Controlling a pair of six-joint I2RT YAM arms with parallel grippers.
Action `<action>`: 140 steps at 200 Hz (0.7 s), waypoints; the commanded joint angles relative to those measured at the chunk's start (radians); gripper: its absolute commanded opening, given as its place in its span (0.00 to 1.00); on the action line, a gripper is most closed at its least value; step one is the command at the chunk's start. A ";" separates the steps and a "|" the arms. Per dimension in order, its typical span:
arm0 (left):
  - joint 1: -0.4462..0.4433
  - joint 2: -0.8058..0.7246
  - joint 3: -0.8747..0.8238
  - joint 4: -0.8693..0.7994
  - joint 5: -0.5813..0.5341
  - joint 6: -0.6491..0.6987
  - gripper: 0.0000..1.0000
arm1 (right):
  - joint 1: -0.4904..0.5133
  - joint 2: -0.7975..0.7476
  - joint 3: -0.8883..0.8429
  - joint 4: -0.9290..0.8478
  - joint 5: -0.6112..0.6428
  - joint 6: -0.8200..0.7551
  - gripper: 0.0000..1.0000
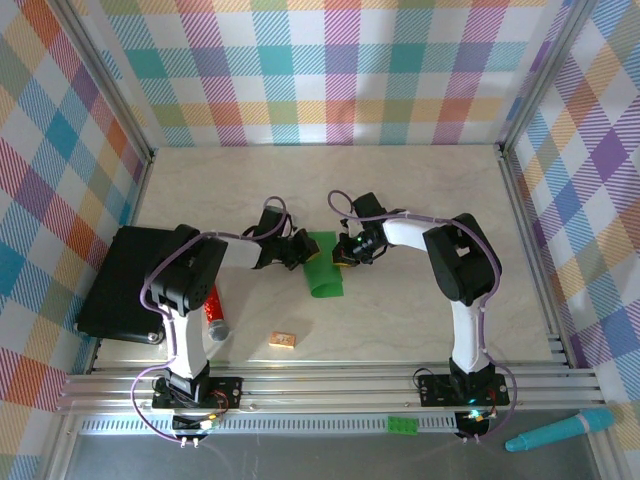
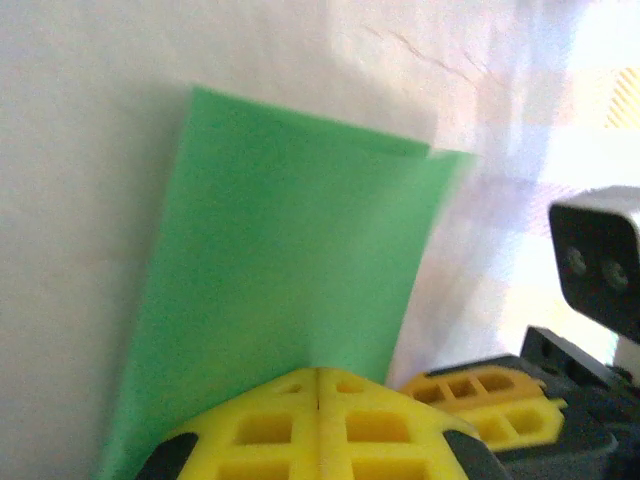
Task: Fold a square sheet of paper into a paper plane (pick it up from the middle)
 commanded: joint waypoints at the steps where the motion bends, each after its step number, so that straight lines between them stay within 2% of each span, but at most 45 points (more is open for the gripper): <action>1: 0.048 0.020 0.000 -0.014 -0.031 0.003 0.00 | -0.006 0.129 -0.067 -0.165 0.259 -0.018 0.00; 47: 0.149 -0.019 -0.015 -0.093 -0.087 0.063 0.00 | -0.006 0.137 -0.067 -0.167 0.266 -0.017 0.00; 67: 0.163 -0.056 -0.002 -0.148 -0.097 0.101 0.00 | -0.006 0.137 -0.069 -0.165 0.264 -0.014 0.00; 110: 0.094 -0.171 -0.016 -0.114 -0.033 0.074 0.00 | -0.006 0.130 -0.069 -0.167 0.261 -0.012 0.00; 140: 0.019 -0.134 0.000 -0.039 -0.017 0.016 0.00 | -0.006 0.128 -0.074 -0.166 0.263 -0.012 0.00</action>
